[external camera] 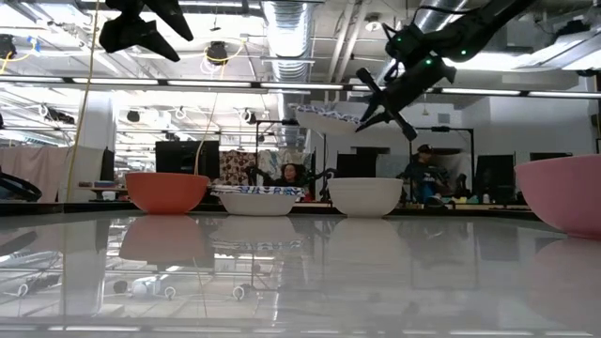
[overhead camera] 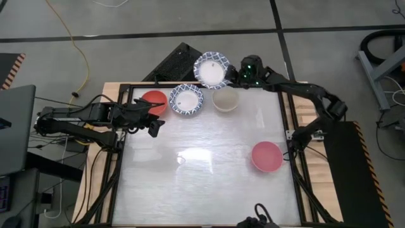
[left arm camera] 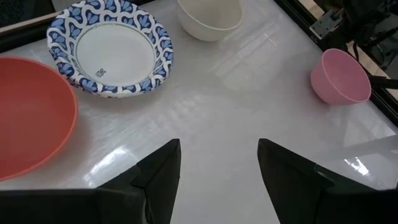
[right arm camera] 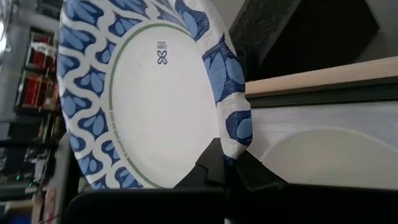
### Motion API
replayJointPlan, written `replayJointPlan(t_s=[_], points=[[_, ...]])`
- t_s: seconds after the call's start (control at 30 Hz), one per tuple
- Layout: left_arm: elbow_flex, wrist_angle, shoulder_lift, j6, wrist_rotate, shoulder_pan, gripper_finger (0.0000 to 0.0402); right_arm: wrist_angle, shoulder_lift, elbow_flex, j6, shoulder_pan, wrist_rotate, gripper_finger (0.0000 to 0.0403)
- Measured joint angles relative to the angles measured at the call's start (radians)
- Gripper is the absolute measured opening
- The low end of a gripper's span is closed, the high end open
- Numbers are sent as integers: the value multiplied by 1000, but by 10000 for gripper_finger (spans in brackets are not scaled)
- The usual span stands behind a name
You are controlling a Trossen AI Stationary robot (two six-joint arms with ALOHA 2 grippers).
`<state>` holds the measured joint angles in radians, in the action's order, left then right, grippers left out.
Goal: Nest bowls inside each other
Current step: Stack the blue patterned bowl on top of the blue patterned bowl
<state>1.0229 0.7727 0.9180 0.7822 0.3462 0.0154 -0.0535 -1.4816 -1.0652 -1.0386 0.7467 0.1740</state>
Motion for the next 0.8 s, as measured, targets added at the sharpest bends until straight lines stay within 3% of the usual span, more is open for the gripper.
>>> replayJointPlan(t_s=[0.5,0.8], points=[[0,1,0,25,6,0,203,-2,-152,-182,54,-36,116,9],[0,0,0,31,6,0,203,1,-176,-210,69,-63,116,9]])
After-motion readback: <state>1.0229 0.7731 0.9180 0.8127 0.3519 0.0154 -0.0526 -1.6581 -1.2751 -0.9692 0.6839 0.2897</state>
